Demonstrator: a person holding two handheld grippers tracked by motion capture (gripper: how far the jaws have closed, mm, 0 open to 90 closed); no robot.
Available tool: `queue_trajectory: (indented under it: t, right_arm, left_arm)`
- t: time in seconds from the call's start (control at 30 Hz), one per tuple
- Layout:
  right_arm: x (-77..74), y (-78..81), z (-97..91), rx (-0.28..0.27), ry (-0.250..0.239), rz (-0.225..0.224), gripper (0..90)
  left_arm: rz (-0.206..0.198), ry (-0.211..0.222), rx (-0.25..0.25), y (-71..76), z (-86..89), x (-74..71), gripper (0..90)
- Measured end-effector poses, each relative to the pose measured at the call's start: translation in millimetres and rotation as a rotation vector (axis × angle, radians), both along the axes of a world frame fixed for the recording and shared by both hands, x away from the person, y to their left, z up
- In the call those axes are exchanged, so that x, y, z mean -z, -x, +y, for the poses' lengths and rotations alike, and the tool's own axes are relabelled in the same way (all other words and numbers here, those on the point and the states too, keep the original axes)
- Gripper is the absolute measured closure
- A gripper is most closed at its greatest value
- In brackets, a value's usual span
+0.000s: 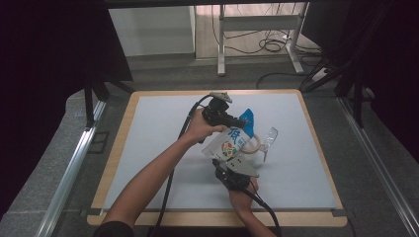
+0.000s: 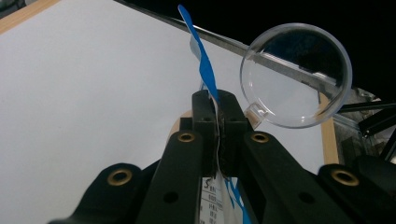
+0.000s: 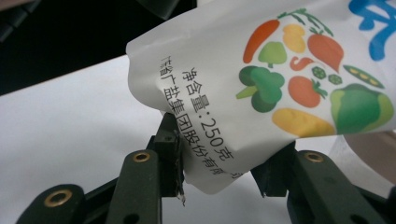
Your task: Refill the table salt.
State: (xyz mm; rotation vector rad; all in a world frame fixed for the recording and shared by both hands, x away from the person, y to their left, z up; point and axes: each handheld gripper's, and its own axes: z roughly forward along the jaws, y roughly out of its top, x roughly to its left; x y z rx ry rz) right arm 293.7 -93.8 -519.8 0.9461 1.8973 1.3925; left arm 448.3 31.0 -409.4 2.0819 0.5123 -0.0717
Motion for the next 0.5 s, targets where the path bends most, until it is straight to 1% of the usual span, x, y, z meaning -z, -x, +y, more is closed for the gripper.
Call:
queue_trajectory:
  t: [0.2,0.4,0.5]
  right_arm:
    - [3.7,-0.2,-3.4,-0.002,0.024,0.027,58.0]
    - [7.9,-0.5,-6.9,-0.003,0.052,0.045,56.8]
    - [9.4,-1.5,-8.6,-0.001,0.063,0.065,55.4]
  left_arm:
    - [-0.001,0.002,-0.003,4.1,4.9,0.1,88.4]
    - [-0.001,0.004,0.0,7.1,9.8,2.1,88.5]
    - [-0.001,0.005,-0.001,8.2,11.6,2.5,88.6]
